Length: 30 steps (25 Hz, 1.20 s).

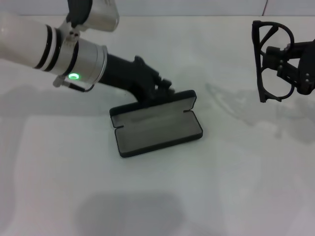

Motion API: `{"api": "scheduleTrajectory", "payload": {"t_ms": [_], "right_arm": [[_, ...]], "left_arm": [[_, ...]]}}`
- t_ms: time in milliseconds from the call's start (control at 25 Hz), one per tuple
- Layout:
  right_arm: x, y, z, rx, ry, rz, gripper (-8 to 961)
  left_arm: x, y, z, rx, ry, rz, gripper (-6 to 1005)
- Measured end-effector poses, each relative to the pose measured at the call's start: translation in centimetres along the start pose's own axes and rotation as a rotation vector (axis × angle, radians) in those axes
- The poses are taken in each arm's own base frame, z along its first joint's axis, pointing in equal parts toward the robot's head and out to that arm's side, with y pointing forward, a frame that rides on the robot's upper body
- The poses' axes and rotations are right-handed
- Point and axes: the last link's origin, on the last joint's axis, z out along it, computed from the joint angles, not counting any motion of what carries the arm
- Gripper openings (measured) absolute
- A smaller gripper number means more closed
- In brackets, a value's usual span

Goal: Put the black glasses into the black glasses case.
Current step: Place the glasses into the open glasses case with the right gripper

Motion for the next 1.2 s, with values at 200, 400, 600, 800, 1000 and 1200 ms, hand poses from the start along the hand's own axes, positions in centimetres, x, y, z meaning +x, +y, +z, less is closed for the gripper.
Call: {"api": "scheduleTrajectory", "payload": {"t_ms": [200,400,600,800,1000,1200], "right_arm": [[0.1,0.1,-0.2,0.004,0.000,-0.001,113],[0.3,0.3,-0.5,0.013,0.003,0.003,113],[0.4,0.5,-0.3,-0.002,0.018,-0.011,114],[0.2,2.0,1.7,-0.111,0.128,-0.102,114],[-1.4,4.2,6.7,-0.216,0.302,-0.299,114],[-1.5,7.4,11.6,-0.246,0.489,-0.525,114]], "left_arm": [[0.4,-0.6,0.2,0.044,0.027,0.001,218],[0.4,-0.2,0.5,0.032,0.034,0.026,48],[1.3,-0.2,-0.6,0.026,0.177,-0.036,110],[0.0,-1.8,-4.5,0.159,0.518,-0.272,237],[-3.1,-2.7,-7.7,0.247,0.819,-0.439,331],[-5.2,-2.2,-8.7,0.288,0.868,-0.486,446]]}}
